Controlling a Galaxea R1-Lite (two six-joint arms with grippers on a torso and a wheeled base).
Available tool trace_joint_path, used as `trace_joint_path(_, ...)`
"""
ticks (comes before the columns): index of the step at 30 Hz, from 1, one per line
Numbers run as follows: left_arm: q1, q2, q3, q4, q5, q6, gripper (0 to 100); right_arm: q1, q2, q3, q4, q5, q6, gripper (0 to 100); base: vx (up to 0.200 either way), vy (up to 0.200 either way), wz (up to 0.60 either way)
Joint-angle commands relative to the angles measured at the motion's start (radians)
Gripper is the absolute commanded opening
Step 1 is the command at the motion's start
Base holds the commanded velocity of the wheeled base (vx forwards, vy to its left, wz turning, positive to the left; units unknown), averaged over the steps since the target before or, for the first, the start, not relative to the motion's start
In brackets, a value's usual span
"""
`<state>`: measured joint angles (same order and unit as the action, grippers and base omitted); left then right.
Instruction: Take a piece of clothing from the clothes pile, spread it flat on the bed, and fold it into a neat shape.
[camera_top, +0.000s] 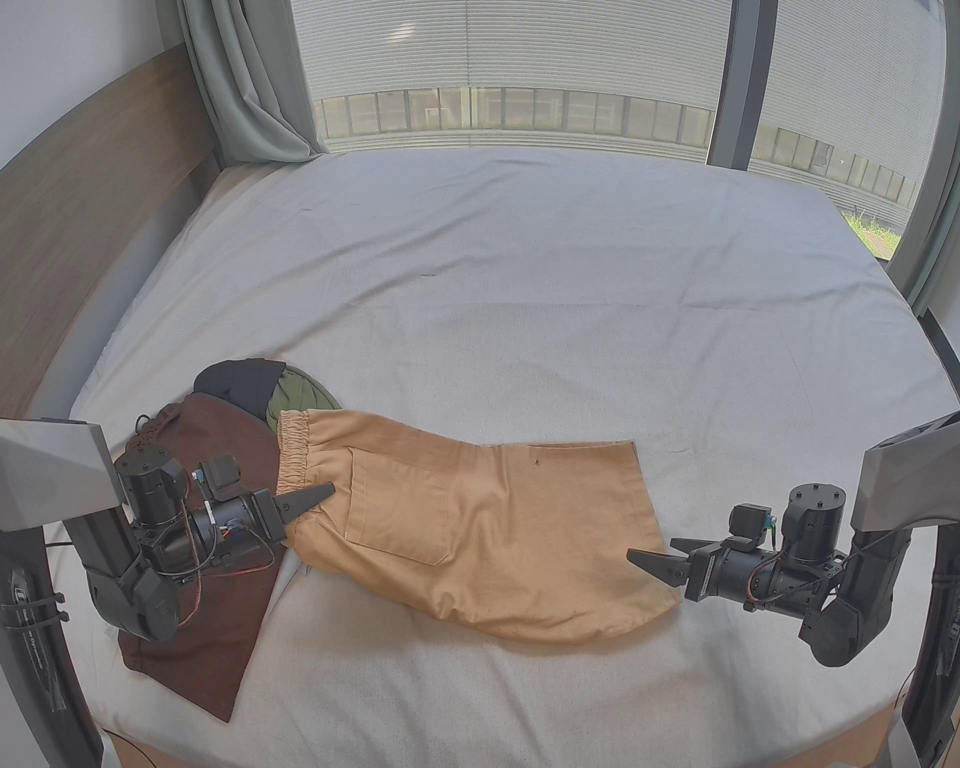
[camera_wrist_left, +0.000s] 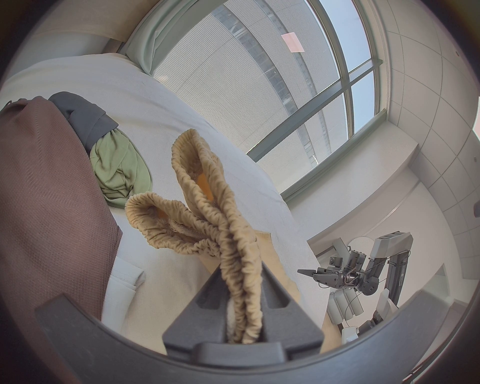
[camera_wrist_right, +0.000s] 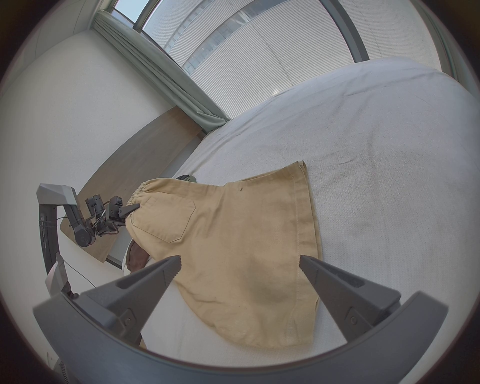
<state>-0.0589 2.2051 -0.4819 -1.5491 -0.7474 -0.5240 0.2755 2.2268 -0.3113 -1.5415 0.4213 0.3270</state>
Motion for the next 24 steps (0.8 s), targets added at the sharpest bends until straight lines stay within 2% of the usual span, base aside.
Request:
trace_joint_path(1, -0.012, -0.004, -0.003, 0.000, 0.005, -0.001, 0, 0.001, -0.001, 0.000, 0.000, 0.001, 0.000, 100, 0.000, 0.000, 0.00)
trace_joint_path(16, -0.038, -0.002, -0.017, 0.000, 0.019, -0.005, 0, 0.001, 0.001, -0.002, 0.000, 0.001, 0.000, 100, 0.000, 0.000, 0.00)
trace_joint_path(24, -0.059, -0.022, -0.052, 0.001, 0.065, -0.056, 0, 0.001, -0.007, 0.001, 0.000, -0.001, 0.000, 100, 0.000, 0.000, 0.00)
